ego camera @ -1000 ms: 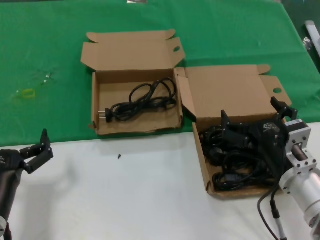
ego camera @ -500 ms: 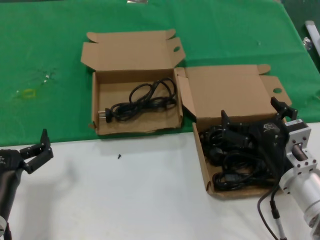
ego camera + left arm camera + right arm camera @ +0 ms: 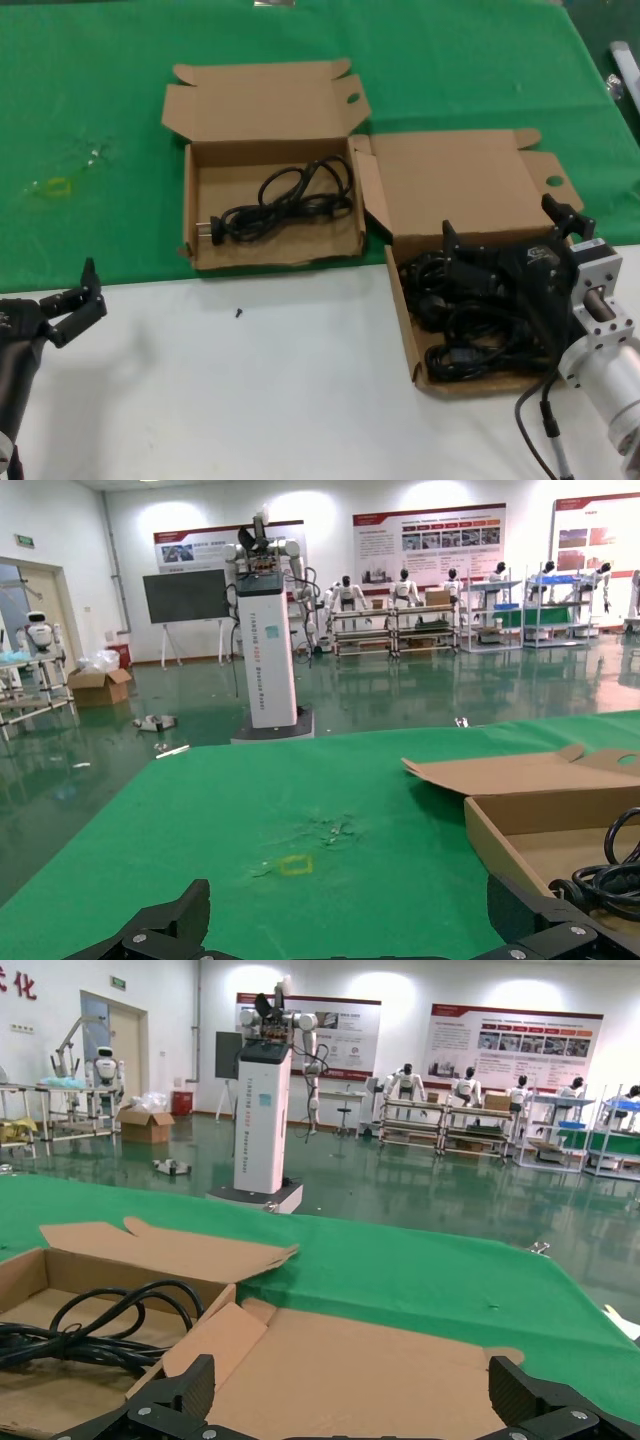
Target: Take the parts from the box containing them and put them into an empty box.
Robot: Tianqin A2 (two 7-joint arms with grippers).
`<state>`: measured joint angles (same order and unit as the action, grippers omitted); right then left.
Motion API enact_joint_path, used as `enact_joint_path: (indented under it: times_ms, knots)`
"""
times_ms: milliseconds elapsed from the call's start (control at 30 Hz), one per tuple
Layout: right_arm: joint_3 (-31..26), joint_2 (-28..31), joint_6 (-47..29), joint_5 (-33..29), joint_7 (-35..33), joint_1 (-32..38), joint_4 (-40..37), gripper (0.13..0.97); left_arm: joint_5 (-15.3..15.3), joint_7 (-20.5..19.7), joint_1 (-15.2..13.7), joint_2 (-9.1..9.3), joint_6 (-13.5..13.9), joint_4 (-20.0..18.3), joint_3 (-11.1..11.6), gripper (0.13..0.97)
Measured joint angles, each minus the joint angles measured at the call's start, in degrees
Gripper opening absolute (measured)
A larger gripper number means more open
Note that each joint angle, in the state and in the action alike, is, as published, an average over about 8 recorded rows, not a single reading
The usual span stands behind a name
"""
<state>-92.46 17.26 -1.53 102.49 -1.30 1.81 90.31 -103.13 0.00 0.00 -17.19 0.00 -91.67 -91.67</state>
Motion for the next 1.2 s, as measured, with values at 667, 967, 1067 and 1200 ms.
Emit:
enact_joint_path:
  times_ms: [667,967,1067,1200]
  knots:
    - [0.0,0.0,0.0,0.0,0.0,0.0,0.0,0.966,0.0,0.0,0.0,0.0,0.0,0.0,0.0,0.966]
    - [0.0,0.0,0.0,0.0,0.0,0.0,0.0,0.966,0.0,0.0,0.0,0.0,0.0,0.0,0.0,0.966]
    - [0.0,0.0,0.0,0.0,0.0,0.0,0.0,0.966,0.0,0.0,0.0,0.0,0.0,0.0,0.0,0.966]
    - [0.0,0.0,0.0,0.0,0.0,0.0,0.0,0.966,0.0,0.0,0.0,0.0,0.0,0.0,0.0,0.966]
